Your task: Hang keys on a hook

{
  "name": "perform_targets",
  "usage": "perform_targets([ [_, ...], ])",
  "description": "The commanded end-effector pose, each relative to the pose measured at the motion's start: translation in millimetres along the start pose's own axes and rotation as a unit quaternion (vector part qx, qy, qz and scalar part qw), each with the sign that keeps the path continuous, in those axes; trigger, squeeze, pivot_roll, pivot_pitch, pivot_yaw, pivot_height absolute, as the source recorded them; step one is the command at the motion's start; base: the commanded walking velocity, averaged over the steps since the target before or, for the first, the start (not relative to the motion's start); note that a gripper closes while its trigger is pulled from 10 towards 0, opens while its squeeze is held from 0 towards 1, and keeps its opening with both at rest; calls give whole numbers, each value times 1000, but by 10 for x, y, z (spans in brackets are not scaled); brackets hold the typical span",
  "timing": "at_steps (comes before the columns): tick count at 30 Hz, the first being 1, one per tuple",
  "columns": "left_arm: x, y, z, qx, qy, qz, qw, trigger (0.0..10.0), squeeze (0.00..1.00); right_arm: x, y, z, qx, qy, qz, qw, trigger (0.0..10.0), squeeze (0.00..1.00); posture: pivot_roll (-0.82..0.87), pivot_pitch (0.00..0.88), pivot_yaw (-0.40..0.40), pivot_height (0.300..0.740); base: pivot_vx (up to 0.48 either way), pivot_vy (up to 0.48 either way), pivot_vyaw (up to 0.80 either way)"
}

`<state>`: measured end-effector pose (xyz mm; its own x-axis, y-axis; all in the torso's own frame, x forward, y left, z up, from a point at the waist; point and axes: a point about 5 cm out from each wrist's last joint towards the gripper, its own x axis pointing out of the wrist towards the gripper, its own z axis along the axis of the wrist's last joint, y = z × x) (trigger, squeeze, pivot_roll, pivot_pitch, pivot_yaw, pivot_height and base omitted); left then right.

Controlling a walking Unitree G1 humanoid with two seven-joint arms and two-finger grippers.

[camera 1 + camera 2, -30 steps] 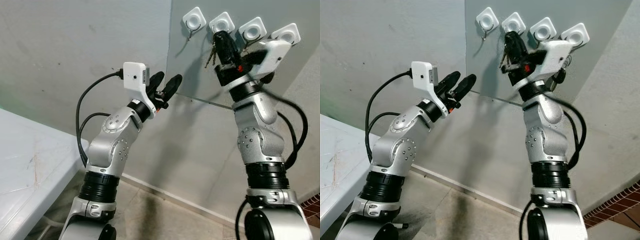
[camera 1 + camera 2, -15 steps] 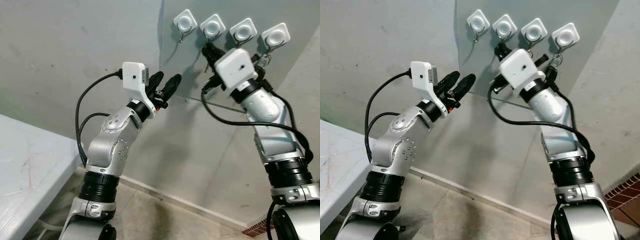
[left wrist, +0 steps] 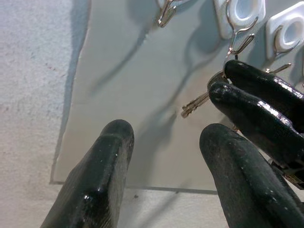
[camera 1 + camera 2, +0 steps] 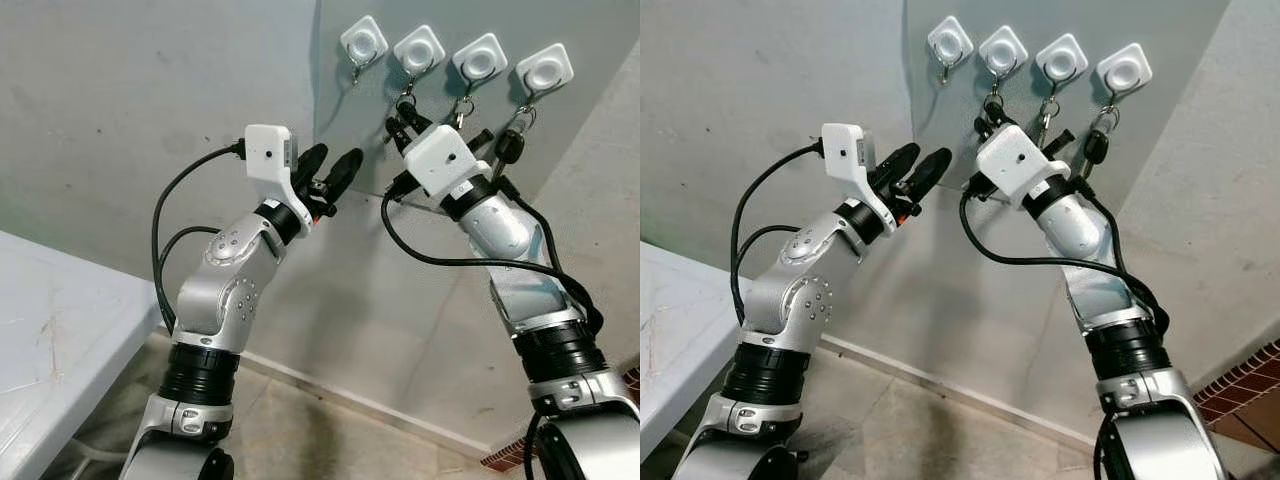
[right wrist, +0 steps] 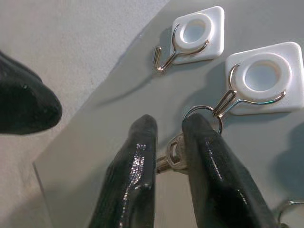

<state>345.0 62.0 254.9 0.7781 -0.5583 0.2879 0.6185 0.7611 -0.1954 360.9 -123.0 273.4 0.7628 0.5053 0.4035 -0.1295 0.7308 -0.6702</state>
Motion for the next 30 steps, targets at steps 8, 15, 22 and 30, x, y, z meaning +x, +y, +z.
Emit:
perform_targets([
  [8, -19, -25, 21, 1, -4, 1, 1000, 10000, 0, -102, 113, -148, 174, 10, -38, 984, 10000, 1000, 51, 128, -13, 740, 0, 0, 0],
  [15, -46, -26, -16, -1, -1, 9, 1000, 10000, 0, -197, 81, -121, 291, -43, -93, 951, 10000, 1000, 51, 126, -12, 740, 0, 0, 0],
  [22, -56, -39, -33, -3, 2, 9, 1000, 10000, 0, -231, 87, -22, 343, -96, -126, 926, 10000, 1000, 54, 125, -9, 740, 0, 0, 0],
  [30, -109, -5, -105, 0, 4, 26, 1000, 10000, 0, -312, 226, -98, 377, -73, -115, 916, 10000, 1000, 57, 132, -8, 740, 0, 0, 0],
])
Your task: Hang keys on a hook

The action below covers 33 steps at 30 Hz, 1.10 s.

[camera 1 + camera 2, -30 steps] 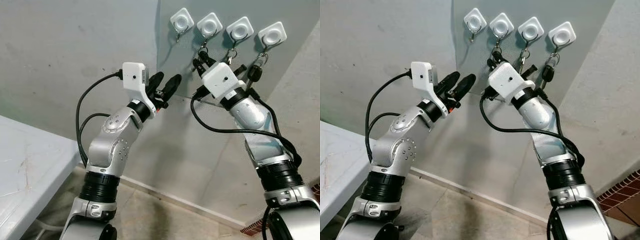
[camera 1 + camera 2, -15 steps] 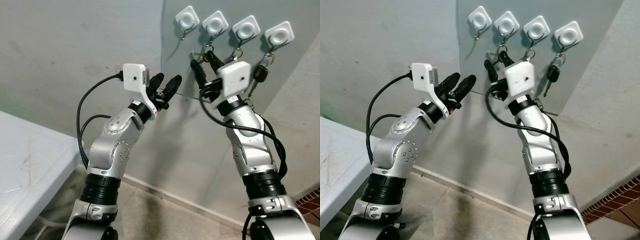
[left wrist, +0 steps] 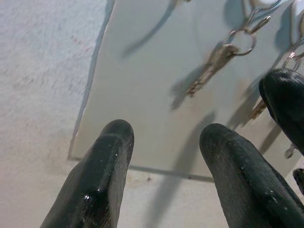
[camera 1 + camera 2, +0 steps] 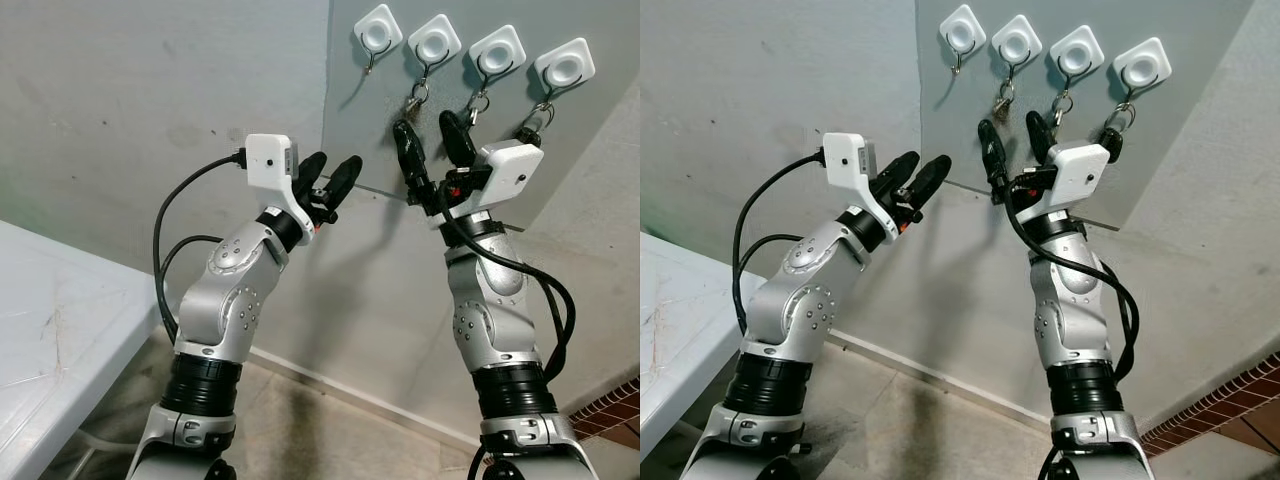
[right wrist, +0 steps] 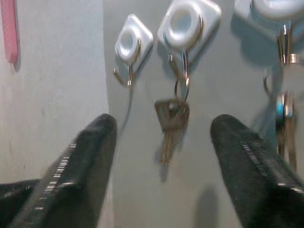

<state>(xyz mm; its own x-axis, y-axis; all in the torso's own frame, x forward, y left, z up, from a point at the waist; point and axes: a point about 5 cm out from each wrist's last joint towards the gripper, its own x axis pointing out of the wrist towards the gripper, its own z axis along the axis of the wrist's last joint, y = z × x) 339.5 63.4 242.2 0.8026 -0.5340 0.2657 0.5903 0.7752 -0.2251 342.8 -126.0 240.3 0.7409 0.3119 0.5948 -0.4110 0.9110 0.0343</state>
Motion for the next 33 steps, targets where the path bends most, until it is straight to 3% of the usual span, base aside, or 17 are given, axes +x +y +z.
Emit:
perform_targets([
  [1, -29, 1, -7, 9, -4, 10, 1000, 10000, 0, -45, 2, -5, 10, 2, 1, 1000, 10000, 1000, 57, 132, -8, 740, 0, 0, 0],
  [5, -103, 59, -140, 20, 5, 29, 999, 10000, 0, -210, 0, -110, 20, 26, -6, 999, 10000, 1000, 57, 140, -10, 740, 0, 0, 0],
  [11, -334, 270, -544, 3, 42, 97, 994, 10000, 0, -672, -1, -431, 37, 105, -41, 993, 10000, 1000, 49, 133, -6, 740, 0, 0, 0],
  [18, -572, 404, -867, -13, 65, 132, 989, 10000, 0, -1099, 26, -677, 52, 169, -78, 981, 10000, 1000, 38, 108, -1, 740, 0, 0, 0],
  [20, -613, 433, -916, -25, 67, 140, 988, 10000, 0, -1174, 27, -715, 52, 180, -83, 979, 10000, 1000, 36, 103, -1, 740, 0, 0, 0],
  [21, -688, 487, -1003, -52, 64, 152, 985, 10000, 0, -1302, 23, -773, 51, 199, -96, 974, 10000, 1000, 36, 97, 1, 740, 0, 0, 0],
  [24, -787, 564, -1134, -39, 76, 165, 983, 10000, 0, -1469, -10, -856, 43, 226, -113, 967, 10000, 1000, 30, 88, 4, 740, 0, 0, 0],
  [28, -903, 650, -1317, -43, 110, 190, 975, 10000, 0, -1580, -49, -905, 35, 243, -129, 961, 10000, 1000, 22, 81, 8, 740, 0, 0, 0],
  [32, -964, 652, -1374, -48, 101, 187, 976, 10000, 0, -1643, -99, -918, 25, 251, -152, 956, 10000, 1000, 12, 74, 12, 740, 0, 0, 0],
  [33, -973, 655, -1384, -50, 101, 189, 975, 10000, 0, -1664, -101, -929, 27, 256, -155, 954, 10000, 871, 12, 74, 12, 740, 0, 0, 0],
])
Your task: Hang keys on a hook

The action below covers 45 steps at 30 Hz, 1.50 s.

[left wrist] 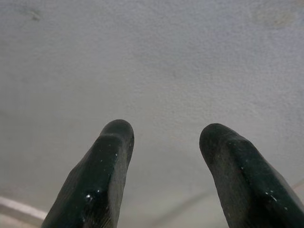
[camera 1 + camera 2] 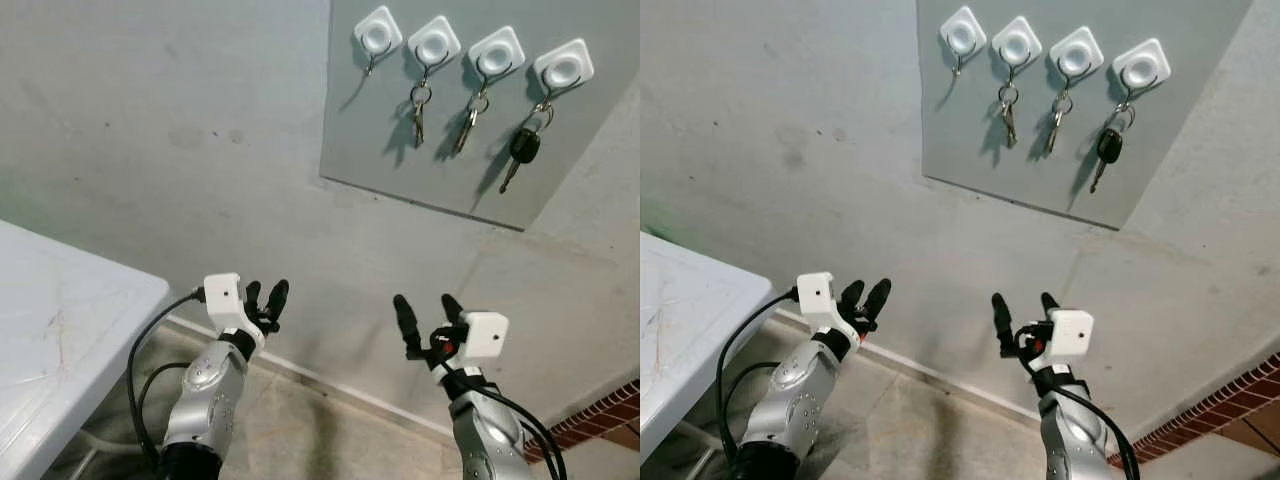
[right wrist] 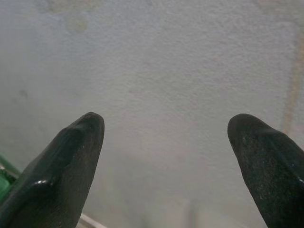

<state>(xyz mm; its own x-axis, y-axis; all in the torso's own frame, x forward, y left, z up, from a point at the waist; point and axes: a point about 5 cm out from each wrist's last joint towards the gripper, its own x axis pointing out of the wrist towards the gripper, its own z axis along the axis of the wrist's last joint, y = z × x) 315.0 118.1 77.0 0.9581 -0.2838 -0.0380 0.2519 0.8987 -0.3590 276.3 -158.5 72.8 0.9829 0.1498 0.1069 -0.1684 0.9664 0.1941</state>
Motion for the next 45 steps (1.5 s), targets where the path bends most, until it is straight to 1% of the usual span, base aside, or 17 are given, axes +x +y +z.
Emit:
perform_targets([
  [1, -32, 29, -63, -4, 2, 3, 1000, 10000, 0, -57, -54, -77, 0, 17, -16, 1000, 10000, 71, 11, 73, 14, 740, 0, 0, 0],
  [2, -32, 33, -73, -5, 2, 3, 1000, 10000, 0, -66, -62, -94, 0, 20, -19, 1000, 10000, 71, 11, 73, 14, 740, 0, 0, 0],
  [3, -44, 38, -123, 3, 10, 0, 1000, 10000, 0, -104, -87, -156, -3, 32, -25, 999, 10000, 0, 9, 73, 15, 740, 0, 0, 0],
  [7, -80, 77, -270, 4, 28, 4, 1000, 10000, 0, -188, -140, -307, -12, 60, -40, 997, 10000, 0, 4, 71, 16, 740, 0, 0, 0],
  [14, -144, 104, -410, 8, 47, 1, 999, 10000, 0, -244, -198, -389, -17, 79, -50, 995, 10000, 0, 1, 68, 17, 740, 0, 0, 0],
  [16, -207, 136, -558, 21, 76, 6, 997, 10000, 0, -340, -276, -560, -37, 127, -62, 989, 10000, 0, 3, 59, 15, 740, 0, 0, 0],
  [20, -303, 168, -734, 38, 116, 4, 992, 10000, 0, -459, -340, -731, -56, 177, -70, 980, 10000, 0, 0, 50, 17, 740, 0, 0, 0],
  [25, -510, 221, -1048, 30, 203, 29, 978, 10000, 0, -719, -465, -996, -77, 279, -101, 952, 10000, 0, 0, 33, 15, 740, 0, 0, 0],
  [29, -581, 229, -1131, 44, 226, 30, 973, 10000, 0, -807, -495, -1071, -93, 312, -105, 940, 10000, 0, 0, 22, 12, 740, 0, 0, 0],
  [31, -681, 250, -1238, 44, 258, 46, 964, 10000, 0, -1000, -528, -1205, -95, 375, -114, 915, 10000, 0, -6, 10, 12, 740, 0, 0, 0],
  [32, -681, 250, -1238, 44, 258, 46, 964, 10000, 0, -1000, -528, -1205, -95, 375, -114, 915, 10000, 0, -6, 10, 12, 740, 0, 0, 0],
  [33, -733, 252, -1288, 48, 272, 49, 960, 10000, 0, -1101, -547, -1256, -108, 404, -114, 901, 10000, 0, -3, 4, 10, 740, 0, 0, 0],
  [35, -830, 286, -1364, 60, 298, 60, 951, 10000, 0, -1242, -560, -1316, -103, 433, -121, 887, 10000, 0, -2, 0, 7, 740, 0, 0, 0],
  [36, -830, 286, -1364, 60, 298, 60, 951, 10000, 0, -1242, -560, -1316, -103, 433, -121, 887, 10000, 0, -2, 0, 7, 740, 0, 0, 0],
  [38, -915, 327, -1416, 56, 315, 77, 944, 10000, 0, -1356, -564, -1361, -108, 457, -120, 875, 10000, 0, 6, 0, 2, 740, 0, 0, 0],
  [41, -1122, 413, -1526, 63, 355, 101, 927, 10000, 0, -1545, -526, -1439, -107, 495, -103, 856, 10000, 0, 6, 0, 2, 740, 0, 0, 0],
  [45, -1237, 458, -1574, 62, 370, 112, 920, 10000, 0, -1639, -522, -1468, -106, 511, -104, 847, 10000, 0, 5, 0, 4, 740, 0, 0, 0],
])
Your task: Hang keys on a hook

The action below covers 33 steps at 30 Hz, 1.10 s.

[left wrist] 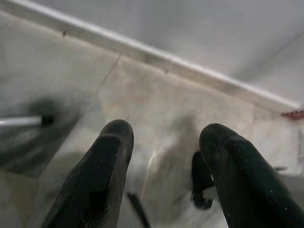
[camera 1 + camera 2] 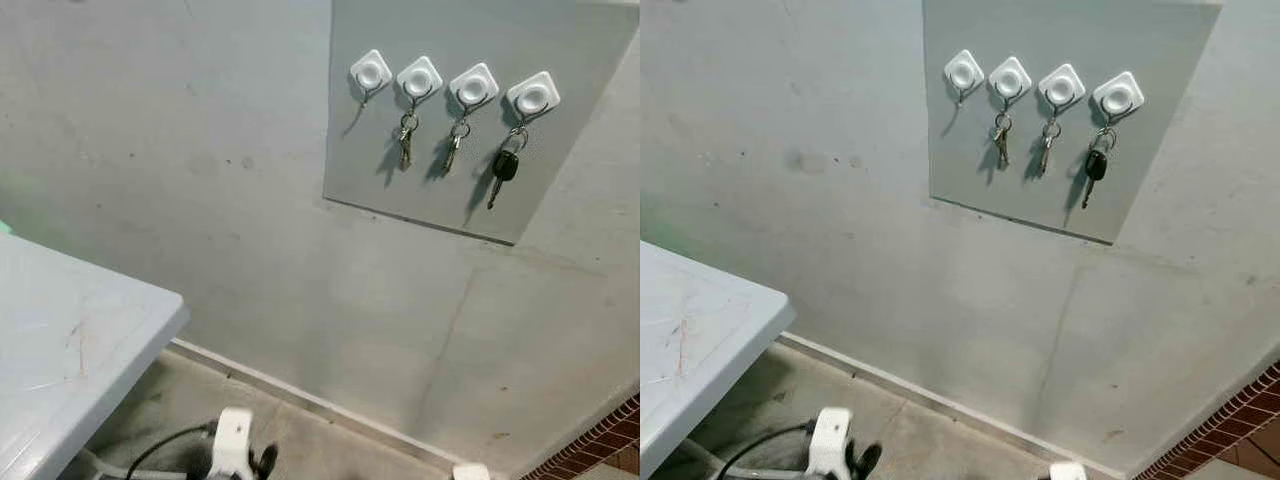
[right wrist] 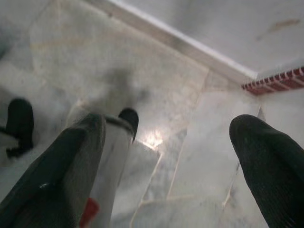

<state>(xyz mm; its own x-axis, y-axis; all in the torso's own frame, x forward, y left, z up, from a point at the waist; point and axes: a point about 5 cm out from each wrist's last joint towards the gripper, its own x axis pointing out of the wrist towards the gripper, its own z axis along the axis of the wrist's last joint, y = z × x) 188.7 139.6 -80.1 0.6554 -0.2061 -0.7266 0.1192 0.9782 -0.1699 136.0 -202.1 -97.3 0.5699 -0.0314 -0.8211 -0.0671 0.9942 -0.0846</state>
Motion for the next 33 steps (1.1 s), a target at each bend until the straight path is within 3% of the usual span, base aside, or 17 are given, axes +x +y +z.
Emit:
perform_targets([
  [1, -7, 21, -24, 4, 8, 6, 1000, 10000, 0, -1, -6, -14, -2, 7, 1, 1000, 10000, 0, 5, 0, 4, 740, 0, 0, 0],
  [3, -45, 54, -118, 1, 19, 6, 1000, 10000, 0, -17, -9, -76, 5, 17, -3, 1000, 10000, 0, 7, 0, 7, 740, 0, 0, 0],
  [9, -63, 104, -143, -11, 21, 19, 1000, 10000, 0, -23, -17, -98, 10, 22, -6, 1000, 10000, 0, 22, 0, 9, 740, 0, 0, 0],
  [33, -47, 149, -68, -9, 17, 20, 1000, 10000, 0, -7, 121, -92, 23, 25, 3, 999, 10000, 0, -3, 0, 39, 740, 0, 0, 0],
])
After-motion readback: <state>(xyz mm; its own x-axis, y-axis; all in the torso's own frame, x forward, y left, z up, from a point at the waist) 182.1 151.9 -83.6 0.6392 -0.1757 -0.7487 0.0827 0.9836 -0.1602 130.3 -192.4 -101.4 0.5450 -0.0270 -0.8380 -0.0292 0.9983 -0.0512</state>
